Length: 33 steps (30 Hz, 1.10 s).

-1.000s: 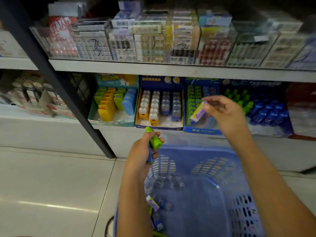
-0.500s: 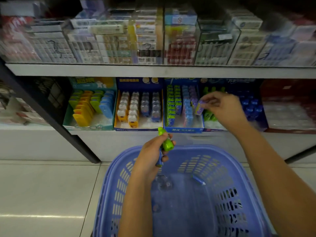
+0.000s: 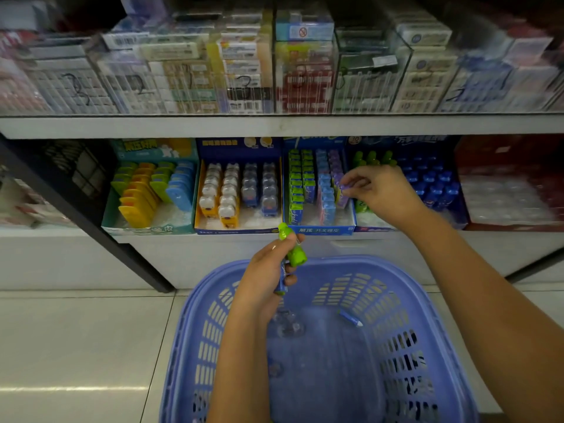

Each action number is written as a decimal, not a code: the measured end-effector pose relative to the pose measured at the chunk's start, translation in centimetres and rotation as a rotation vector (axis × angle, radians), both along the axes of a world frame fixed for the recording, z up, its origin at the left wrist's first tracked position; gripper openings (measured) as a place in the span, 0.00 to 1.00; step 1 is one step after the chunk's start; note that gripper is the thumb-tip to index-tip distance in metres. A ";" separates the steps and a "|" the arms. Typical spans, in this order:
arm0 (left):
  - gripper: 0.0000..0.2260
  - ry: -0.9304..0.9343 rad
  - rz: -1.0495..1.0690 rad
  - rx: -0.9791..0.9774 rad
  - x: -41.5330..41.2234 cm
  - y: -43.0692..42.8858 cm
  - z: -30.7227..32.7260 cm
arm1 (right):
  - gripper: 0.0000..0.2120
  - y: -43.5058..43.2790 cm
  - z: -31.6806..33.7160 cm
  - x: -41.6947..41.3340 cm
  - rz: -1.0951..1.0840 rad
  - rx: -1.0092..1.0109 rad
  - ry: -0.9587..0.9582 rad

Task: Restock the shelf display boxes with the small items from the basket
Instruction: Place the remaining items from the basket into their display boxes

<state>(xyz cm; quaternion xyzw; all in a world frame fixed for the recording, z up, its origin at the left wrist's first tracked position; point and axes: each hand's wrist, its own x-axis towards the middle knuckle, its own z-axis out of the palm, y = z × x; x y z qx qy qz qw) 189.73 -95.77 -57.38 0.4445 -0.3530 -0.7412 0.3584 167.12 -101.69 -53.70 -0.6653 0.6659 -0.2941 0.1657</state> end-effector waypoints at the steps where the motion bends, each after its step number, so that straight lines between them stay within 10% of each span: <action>1: 0.11 0.004 -0.006 -0.012 0.0 0.0 0.0 | 0.07 0.0 -0.2 0.1 0.002 0.000 0.012; 14: 0.07 0.157 0.088 -0.003 1.0 0.6 0.3 | 0.12 -0.4 0.1 1.4 -0.097 -0.037 0.168; 21: 0.02 -0.184 0.136 -0.309 1.3 0.9 1.2 | 0.07 5.5 3.1 7.0 0.225 0.127 -0.417; 28: 0.11 -0.504 0.216 -0.624 0.7 1.4 1.3 | 0.06 5.6 3.8 8.2 0.293 0.157 -0.195; 33: 0.13 -0.350 0.032 -0.541 1.8 1.1 1.1 | 0.08 5.3 4.9 5.9 0.359 0.220 -0.489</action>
